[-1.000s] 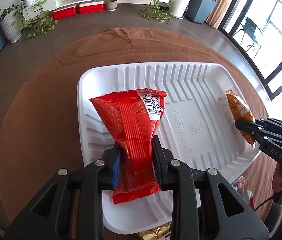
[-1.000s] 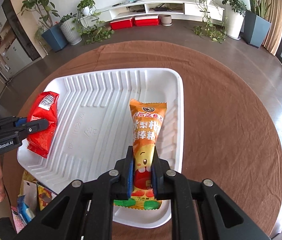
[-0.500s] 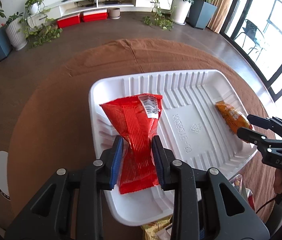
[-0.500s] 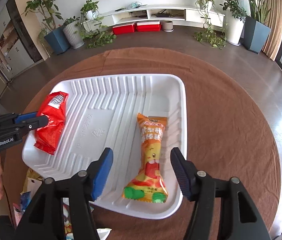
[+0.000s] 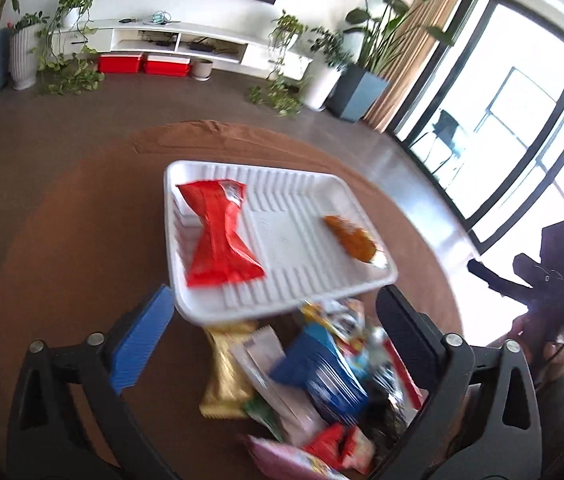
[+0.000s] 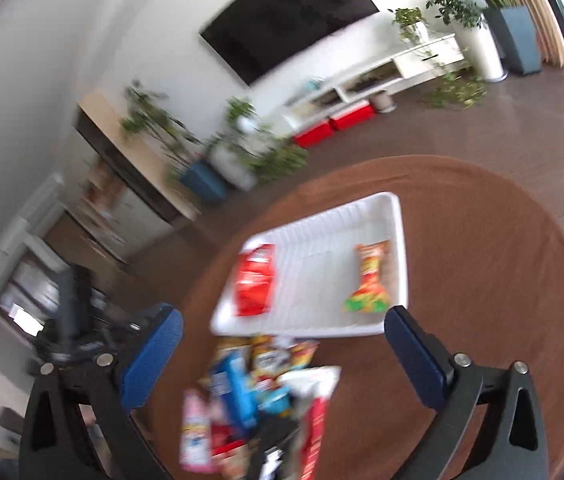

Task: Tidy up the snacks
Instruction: 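Withdraw both tools from the tray back toward the snack pile, then grasp the pink candy bag with the left tool while the right tool grasps the black bar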

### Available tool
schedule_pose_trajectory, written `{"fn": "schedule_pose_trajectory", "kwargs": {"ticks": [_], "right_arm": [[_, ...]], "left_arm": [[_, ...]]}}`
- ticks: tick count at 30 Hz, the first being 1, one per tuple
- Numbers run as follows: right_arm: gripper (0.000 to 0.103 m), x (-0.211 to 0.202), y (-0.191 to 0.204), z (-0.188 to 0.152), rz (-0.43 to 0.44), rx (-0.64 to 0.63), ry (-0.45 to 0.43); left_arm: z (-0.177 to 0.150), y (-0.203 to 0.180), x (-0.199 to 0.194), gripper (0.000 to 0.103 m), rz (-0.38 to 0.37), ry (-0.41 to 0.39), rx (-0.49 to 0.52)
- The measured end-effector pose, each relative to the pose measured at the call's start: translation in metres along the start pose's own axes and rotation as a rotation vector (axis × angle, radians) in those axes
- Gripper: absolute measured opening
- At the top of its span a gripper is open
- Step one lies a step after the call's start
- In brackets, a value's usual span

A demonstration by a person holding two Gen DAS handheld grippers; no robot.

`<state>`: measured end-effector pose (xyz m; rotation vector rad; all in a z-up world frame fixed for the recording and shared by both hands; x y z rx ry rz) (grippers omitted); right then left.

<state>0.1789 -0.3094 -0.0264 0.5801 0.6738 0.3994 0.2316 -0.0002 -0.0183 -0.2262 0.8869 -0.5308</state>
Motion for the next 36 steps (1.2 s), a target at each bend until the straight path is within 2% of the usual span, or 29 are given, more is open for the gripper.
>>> {"fn": "schedule_pose_trajectory", "kwargs": {"ticks": [3,5,7,9,11,13,16,18,20,23,24,29,36], "right_arm": [[0.103,-0.033,-0.002,-0.029,0.021,0.050,-0.088],[0.103,-0.044,-0.007,-0.050,0.005,0.086,-0.087],[0.103,-0.050,-0.015,-0.073,-0.006,0.138,-0.042],[0.103,-0.058,-0.024,-0.091,-0.054,0.197,-0.050],[0.103,-0.065,-0.028,-0.107,-0.074,0.238,-0.052],[0.103,-0.066,-0.023,-0.118,-0.101,0.243,-0.038],[0.103,-0.057,-0.004,-0.131,-0.162,0.133,0.011],[0.103,-0.050,0.007,-0.136,-0.235,0.078,0.054],[0.103,-0.043,0.012,-0.142,-0.249,0.046,0.081],[0.103,-0.041,0.018,-0.148,-0.266,0.011,0.074],[0.102,-0.039,0.019,-0.150,-0.273,0.000,0.080],[0.098,-0.034,0.022,-0.157,-0.293,-0.026,0.103],[0.098,-0.039,0.019,-0.158,-0.304,-0.034,0.096]], "left_arm": [[-0.034,-0.007,-0.029,0.103,0.006,-0.077,-0.021],[-0.057,-0.012,-0.044,0.103,0.035,-0.123,-0.025],[-0.083,-0.013,-0.049,0.103,0.091,-0.108,-0.039],[-0.115,-0.005,-0.047,0.103,0.167,-0.040,-0.132],[-0.141,0.002,-0.049,0.103,0.163,-0.051,-0.210],[-0.158,0.003,-0.047,0.103,0.171,-0.046,-0.233],[-0.166,-0.007,-0.045,0.103,0.183,-0.030,-0.191],[-0.159,-0.007,-0.041,0.103,0.191,-0.030,-0.182],[-0.155,-0.010,-0.039,0.102,0.187,-0.023,-0.174],[-0.148,-0.017,-0.031,0.100,0.185,-0.003,-0.153],[-0.146,-0.019,-0.028,0.098,0.186,0.004,-0.145],[-0.141,-0.021,-0.002,0.070,0.193,0.063,-0.137],[-0.148,-0.002,0.014,0.066,0.215,0.125,-0.151]]}}
Point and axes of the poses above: each gripper's, at about its wrist camera, not at the fingertips, and x roughly the way its jaws point, y to its left, z to its top, the point moved 5 cm from there along x, roughly the way its jaws point, and after that the axes turned 2 degrees about -x, right-handed, at the moved point
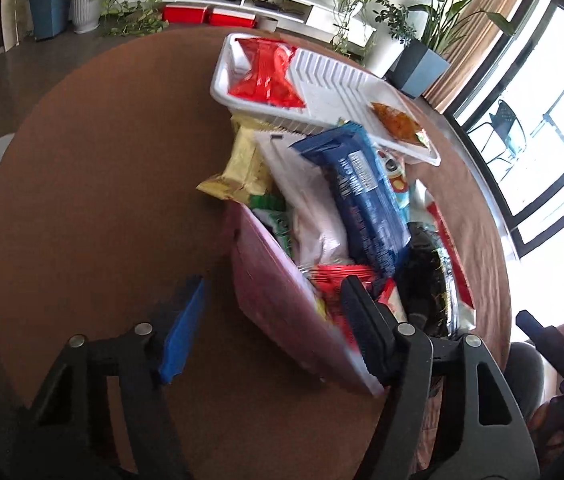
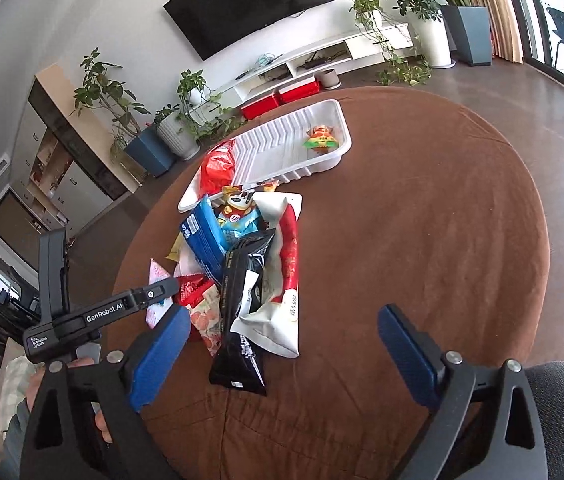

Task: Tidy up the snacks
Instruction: 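Grasp the pink candy bag with the left tool while the right tool grasps the black bar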

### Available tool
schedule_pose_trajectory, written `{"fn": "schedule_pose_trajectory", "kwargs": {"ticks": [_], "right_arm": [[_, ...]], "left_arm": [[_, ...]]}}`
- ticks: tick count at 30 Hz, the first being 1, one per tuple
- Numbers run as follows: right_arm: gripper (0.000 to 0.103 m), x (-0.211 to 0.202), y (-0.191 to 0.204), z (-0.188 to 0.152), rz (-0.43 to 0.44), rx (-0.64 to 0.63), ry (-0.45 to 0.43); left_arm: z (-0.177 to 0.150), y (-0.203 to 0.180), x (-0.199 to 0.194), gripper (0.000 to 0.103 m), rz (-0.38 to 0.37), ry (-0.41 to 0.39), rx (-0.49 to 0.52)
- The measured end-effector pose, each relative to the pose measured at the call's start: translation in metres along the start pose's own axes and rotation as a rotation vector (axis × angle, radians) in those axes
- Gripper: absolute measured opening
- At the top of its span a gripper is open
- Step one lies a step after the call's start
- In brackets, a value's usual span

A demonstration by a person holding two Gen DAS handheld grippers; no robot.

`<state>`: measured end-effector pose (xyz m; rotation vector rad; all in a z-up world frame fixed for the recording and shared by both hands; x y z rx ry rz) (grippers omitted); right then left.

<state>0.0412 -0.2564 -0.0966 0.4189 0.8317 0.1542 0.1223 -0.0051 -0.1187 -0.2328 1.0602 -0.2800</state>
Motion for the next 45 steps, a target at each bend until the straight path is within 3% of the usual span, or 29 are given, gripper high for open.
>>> {"fn": "schedule_pose_trajectory", "kwargs": {"ticks": [7,15,18,20,25,31,33,38,45], "right_arm": [[0.097,0.005,0.002,-0.002,-0.017,-0.017,0.010],[0.097,0.007,0.008,-0.004,-0.043,-0.054,0.010],[0.097,0.005,0.010,-0.003,-0.061,-0.072,0.002],[0.097,0.005,0.012,-0.002,-0.069,-0.082,0.000],[0.093,0.010,0.024,-0.002,-0.041,-0.109,0.010],[0.079,0.026,0.043,0.003,-0.017,-0.150,0.037],[0.068,0.034,0.049,0.003,-0.007,-0.164,0.061],[0.055,0.059,0.054,0.001,0.014,-0.149,0.137],[0.052,0.074,0.057,0.001,-0.024,-0.169,0.181]], "left_arm": [[-0.006,0.026,-0.003,0.061,0.023,0.022,-0.016],[-0.016,0.016,-0.004,0.060,0.086,0.023,0.057],[-0.018,0.015,-0.004,0.050,0.126,0.023,0.097],[-0.018,0.017,-0.005,0.032,0.133,0.021,0.108],[-0.020,0.016,-0.005,0.027,0.135,0.020,0.152],[-0.022,0.014,-0.009,0.020,0.072,0.018,0.156],[-0.022,0.017,-0.012,0.018,0.043,0.016,0.137],[-0.026,0.019,-0.015,0.017,0.012,0.017,0.124],[-0.027,0.014,-0.012,0.022,0.061,0.034,0.155]]}}
Point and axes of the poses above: each gripper's, at about its wrist camera, not at the fingertips, and x roughly the way its jaws point, y to its left, z to its top, the point moved 5 cm from there along x, roughly the way its jaws point, and after that the axes turned 2 degrees about -x, right-handed, at the moved point
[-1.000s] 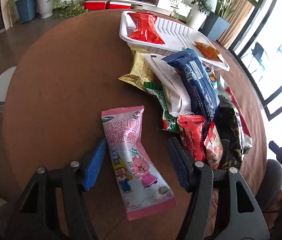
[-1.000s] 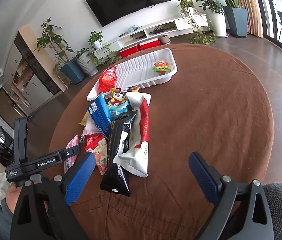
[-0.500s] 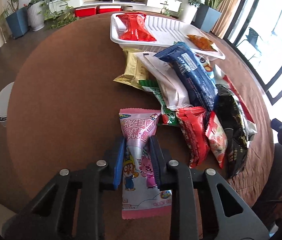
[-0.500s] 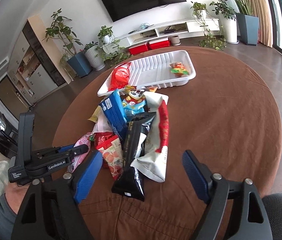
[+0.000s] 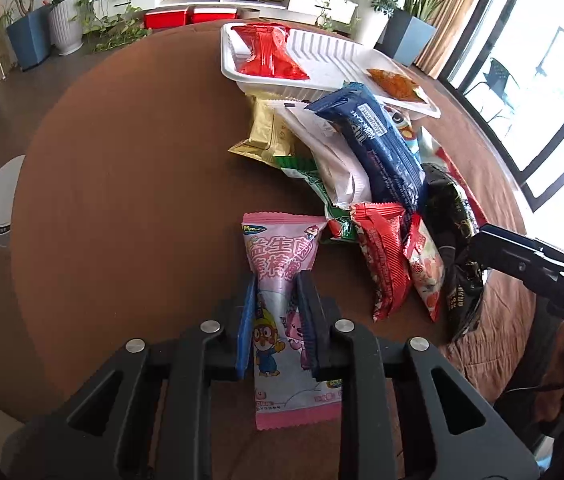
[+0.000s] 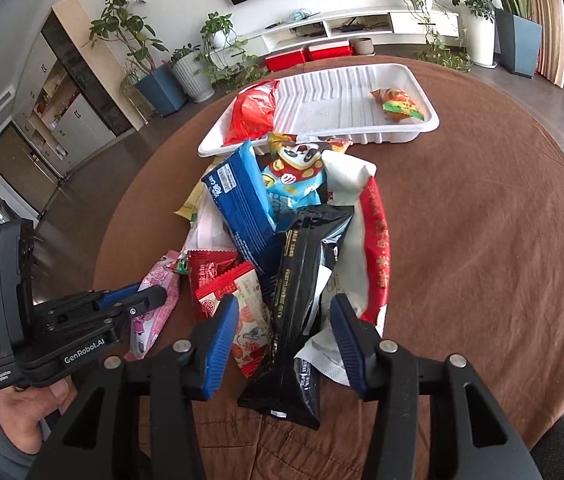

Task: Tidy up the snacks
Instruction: 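Grasp the pink candy bag with the left tool while the right tool grasps the black bar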

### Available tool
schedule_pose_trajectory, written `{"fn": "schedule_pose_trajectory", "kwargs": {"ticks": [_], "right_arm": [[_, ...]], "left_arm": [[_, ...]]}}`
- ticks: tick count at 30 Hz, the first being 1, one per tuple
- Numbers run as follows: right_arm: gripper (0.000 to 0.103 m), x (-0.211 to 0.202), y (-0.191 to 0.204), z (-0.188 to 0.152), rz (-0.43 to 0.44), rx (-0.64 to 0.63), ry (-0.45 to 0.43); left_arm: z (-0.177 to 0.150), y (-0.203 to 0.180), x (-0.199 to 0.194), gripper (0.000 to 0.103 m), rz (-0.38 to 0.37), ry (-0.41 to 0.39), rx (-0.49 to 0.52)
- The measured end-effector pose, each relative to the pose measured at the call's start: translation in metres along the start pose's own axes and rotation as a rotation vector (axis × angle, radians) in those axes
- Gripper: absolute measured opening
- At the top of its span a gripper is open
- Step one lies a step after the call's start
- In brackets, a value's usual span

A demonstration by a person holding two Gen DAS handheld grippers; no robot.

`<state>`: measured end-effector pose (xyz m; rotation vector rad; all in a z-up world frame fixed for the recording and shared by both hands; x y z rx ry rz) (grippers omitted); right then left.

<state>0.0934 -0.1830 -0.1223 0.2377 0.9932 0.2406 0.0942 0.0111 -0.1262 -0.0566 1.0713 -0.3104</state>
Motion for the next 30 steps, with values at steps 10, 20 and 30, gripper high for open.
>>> {"fn": "schedule_pose_trajectory", "kwargs": {"ticks": [10,20,30], "right_arm": [[0.052,0.000,0.003,0.001,-0.025,-0.015,0.020],[0.052,-0.003,0.007,-0.002,-0.036,-0.036,0.020],[0.052,-0.003,0.008,-0.002,-0.016,-0.034,0.028]], "left_arm": [[-0.001,-0.013,-0.001,0.058,0.081,0.001,0.077],[-0.006,-0.015,0.006,0.022,0.071,-0.001,0.137],[-0.006,-0.009,-0.004,0.012,-0.018,-0.012,0.083]]}}
Point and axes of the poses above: each gripper's, at about its wrist camera, not at the fingertips, and x roughly the way its jaws point, y to its left, z to its top, the point moved 5 cm from there along x, roughly the way its jaws point, and after that the axes turned 2 degrees about -x, right-handed, at the moved point
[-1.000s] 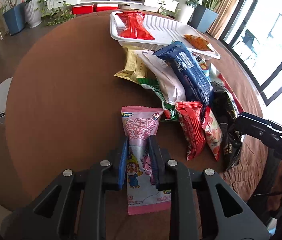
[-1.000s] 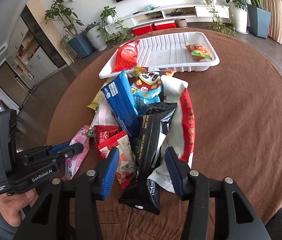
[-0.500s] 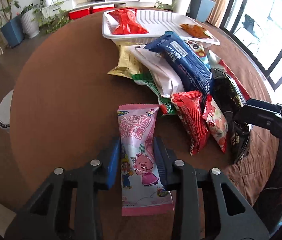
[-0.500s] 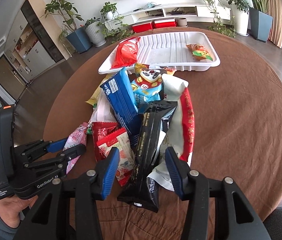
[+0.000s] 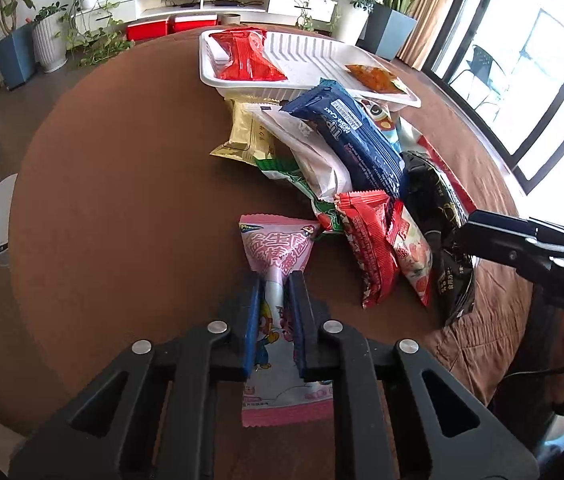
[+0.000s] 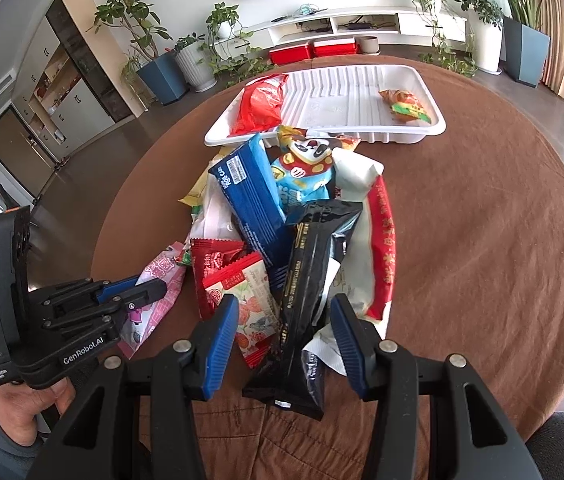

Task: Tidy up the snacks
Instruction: 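Grasp the pink candy bag with the left tool while the right tool grasps the black bar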

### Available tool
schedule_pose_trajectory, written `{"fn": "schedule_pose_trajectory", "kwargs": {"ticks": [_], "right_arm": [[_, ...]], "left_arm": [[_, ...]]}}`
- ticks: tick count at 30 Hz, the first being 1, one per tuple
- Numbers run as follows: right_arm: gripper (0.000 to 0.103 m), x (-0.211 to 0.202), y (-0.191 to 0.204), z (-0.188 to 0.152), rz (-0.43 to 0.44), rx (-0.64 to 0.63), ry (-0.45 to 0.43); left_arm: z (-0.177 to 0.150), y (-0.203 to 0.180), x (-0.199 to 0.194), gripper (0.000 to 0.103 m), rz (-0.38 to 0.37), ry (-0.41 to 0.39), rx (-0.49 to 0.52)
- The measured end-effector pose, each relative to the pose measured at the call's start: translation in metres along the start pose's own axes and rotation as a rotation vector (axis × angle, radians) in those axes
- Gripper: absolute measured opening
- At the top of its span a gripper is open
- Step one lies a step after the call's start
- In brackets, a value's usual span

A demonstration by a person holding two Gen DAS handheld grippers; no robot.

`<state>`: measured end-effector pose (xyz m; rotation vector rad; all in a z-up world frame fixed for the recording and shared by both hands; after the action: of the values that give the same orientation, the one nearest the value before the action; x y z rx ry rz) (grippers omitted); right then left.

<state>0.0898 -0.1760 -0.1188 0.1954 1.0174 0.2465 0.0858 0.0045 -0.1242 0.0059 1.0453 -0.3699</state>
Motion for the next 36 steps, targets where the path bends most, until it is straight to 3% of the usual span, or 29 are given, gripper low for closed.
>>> {"fn": "schedule_pose_trajectory", "kwargs": {"ticks": [10,17,25,28,31,36], "right_arm": [[0.052,0.002,0.004,0.002,-0.029,-0.027,0.012],[0.052,0.005,0.007,0.001,-0.054,-0.055,0.024],[0.052,0.018,0.011,0.000,-0.076,-0.094,0.057],[0.046,0.020,0.010,0.000,-0.081,-0.096,0.061],[0.030,0.025,0.002,0.001,-0.067,-0.068,0.071],[0.030,0.027,0.000,0.003,-0.057,-0.054,0.088]], "left_arm": [[-0.002,-0.008,0.005,0.022,0.083,0.046,0.061],[-0.002,-0.012,0.005,0.012,0.065,0.025,0.113],[0.000,-0.006,0.003,0.011,0.011,0.019,0.067],[0.001,-0.003,0.002,0.011,-0.010,0.011,0.045],[0.002,0.000,0.000,0.009,-0.033,0.000,0.024],[0.001,-0.002,-0.001,0.009,-0.030,-0.004,0.030]]}}
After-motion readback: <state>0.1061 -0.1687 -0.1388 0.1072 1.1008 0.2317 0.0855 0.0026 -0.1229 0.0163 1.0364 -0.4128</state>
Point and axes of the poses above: each gripper's, at about its wrist camera, not at the fingertips, and x roughly the way its jaws point, y to its left, z to its top, the point moved 5 cm from there along x, roughly the way its jaws point, and after that the axes turned 2 degrees about -x, right-handed, at the moved point
